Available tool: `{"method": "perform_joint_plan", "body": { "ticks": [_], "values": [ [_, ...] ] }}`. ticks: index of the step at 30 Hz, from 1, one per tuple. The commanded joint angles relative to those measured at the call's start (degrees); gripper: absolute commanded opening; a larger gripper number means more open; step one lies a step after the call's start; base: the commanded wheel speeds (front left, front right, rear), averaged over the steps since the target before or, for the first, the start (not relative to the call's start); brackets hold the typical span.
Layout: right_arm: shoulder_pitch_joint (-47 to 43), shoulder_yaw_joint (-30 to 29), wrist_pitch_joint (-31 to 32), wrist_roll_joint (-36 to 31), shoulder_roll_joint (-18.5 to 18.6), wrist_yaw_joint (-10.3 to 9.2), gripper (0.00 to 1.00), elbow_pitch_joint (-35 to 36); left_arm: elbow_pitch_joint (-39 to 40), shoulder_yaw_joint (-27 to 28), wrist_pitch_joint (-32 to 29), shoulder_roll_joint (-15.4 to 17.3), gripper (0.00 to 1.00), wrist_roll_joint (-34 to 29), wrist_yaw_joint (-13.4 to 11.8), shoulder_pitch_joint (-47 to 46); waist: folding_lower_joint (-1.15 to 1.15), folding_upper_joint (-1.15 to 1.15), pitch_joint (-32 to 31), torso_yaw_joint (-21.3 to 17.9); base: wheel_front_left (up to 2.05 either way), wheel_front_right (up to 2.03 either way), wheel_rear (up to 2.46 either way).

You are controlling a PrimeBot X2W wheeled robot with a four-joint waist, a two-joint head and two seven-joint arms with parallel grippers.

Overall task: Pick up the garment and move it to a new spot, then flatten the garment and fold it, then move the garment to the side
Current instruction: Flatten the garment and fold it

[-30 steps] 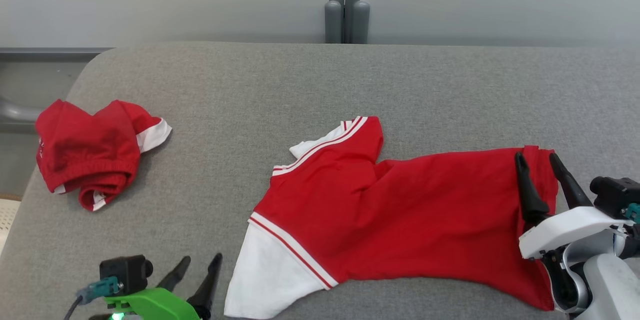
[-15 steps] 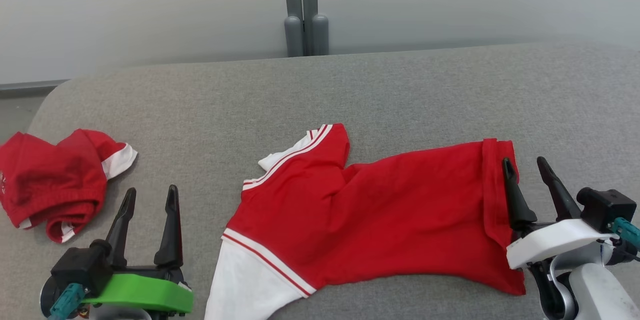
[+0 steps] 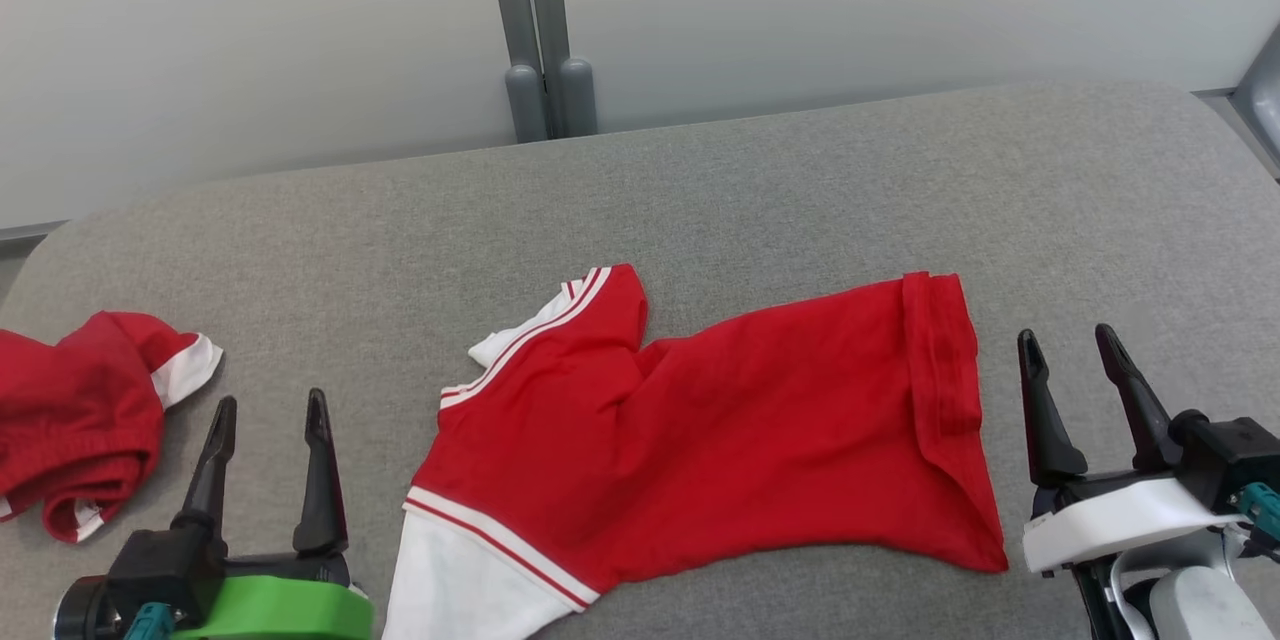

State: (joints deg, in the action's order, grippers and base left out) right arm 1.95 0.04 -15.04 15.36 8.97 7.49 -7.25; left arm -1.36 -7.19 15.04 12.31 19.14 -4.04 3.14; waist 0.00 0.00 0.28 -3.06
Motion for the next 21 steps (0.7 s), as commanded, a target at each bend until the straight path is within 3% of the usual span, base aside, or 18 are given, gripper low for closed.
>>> {"method": "perform_joint_plan", "body": {
  "ticks": [1,17,21],
  "values": [
    [-0.8,-0.2,-0.2,-0.5,-0.2,0.01,1.0,0.2,-0.1,0.6,0.2,-0.4,1.0,-0.7,0.5,0.4,0.0,0.0,0.1,0.1,0.0,0.0,0.0],
    [-1.1,-1.9,-0.2,-0.7,0.9,0.01,1.0,0.9,-1.8,2.7,0.2,-3.3,1.0,-3.4,3.3,0.9,0.0,0.0,0.2,1.2,0.0,0.0,0.0],
    [-3.1,-0.4,4.6,3.1,3.3,0.01,1.0,-2.3,-3.3,3.0,-5.2,-3.4,1.0,0.1,4.4,2.1,0.0,0.0,0.2,1.7,0.0,0.0,0.0]
  ]
}}
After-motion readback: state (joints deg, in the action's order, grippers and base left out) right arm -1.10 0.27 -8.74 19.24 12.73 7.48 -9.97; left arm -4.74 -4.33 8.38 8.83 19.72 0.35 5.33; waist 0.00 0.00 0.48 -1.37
